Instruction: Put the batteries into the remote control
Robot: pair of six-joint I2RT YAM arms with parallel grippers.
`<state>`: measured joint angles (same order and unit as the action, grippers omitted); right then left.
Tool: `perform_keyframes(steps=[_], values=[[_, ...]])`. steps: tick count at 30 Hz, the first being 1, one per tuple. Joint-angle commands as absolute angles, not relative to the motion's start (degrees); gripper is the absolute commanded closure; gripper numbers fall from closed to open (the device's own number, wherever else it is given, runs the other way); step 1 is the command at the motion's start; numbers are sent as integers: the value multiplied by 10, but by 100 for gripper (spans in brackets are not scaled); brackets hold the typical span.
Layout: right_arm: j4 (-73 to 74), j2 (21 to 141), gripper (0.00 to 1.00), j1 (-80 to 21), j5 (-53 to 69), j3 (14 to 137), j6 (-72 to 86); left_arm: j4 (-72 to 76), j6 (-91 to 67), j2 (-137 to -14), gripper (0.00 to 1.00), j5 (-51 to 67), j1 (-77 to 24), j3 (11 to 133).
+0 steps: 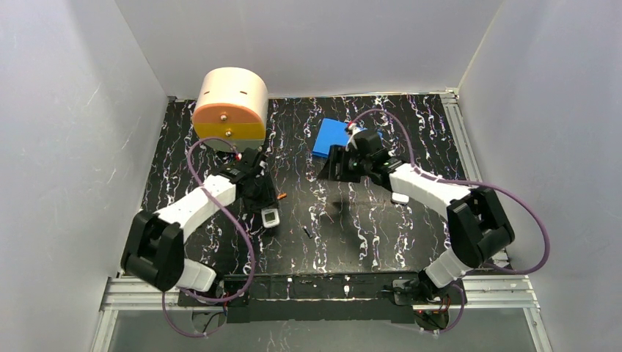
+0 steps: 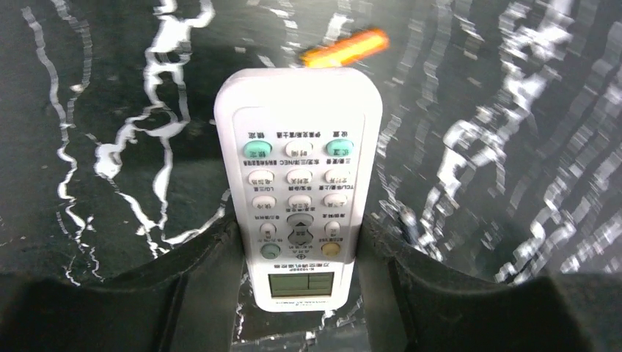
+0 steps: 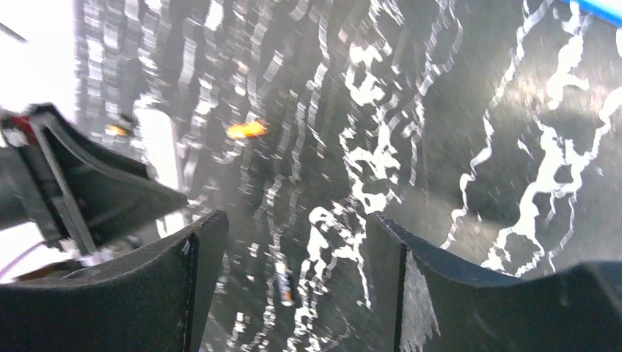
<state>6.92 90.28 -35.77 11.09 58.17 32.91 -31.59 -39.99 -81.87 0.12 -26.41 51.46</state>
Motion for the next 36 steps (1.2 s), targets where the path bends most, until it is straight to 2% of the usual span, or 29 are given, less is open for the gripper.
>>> perform_keyframes(steps=[1, 5, 8, 13, 18, 23, 26, 31, 34, 36], values=[[-103, 860, 21, -312, 285, 563, 403, -312, -286, -733, 100, 164, -255, 551], [-182, 856, 12, -295, 371, 579, 480, -256, -233, -703, 100, 401, -253, 595], [-230, 856, 11, -295, 404, 596, 538, -202, -246, -716, 100, 503, -254, 633], [-336, 837, 11, -292, 387, 583, 634, -85, -332, -757, 100, 633, -254, 685], [-442, 822, 14, -286, 378, 561, 725, -64, -359, -780, 100, 657, -250, 720], [-324, 749, 13, -248, 241, 522, 723, 39, -435, -787, 100, 676, -242, 715], [-337, 711, 8, -239, 206, 507, 726, 35, -435, -791, 100, 680, -241, 717], [-456, 751, 7, -248, 323, 549, 752, 33, -440, -795, 100, 679, -241, 717], [-382, 769, 7, -269, 357, 590, 702, 33, -441, -796, 100, 680, -241, 723], [-385, 774, 7, -277, 366, 598, 695, 33, -441, -794, 100, 679, -241, 723]])
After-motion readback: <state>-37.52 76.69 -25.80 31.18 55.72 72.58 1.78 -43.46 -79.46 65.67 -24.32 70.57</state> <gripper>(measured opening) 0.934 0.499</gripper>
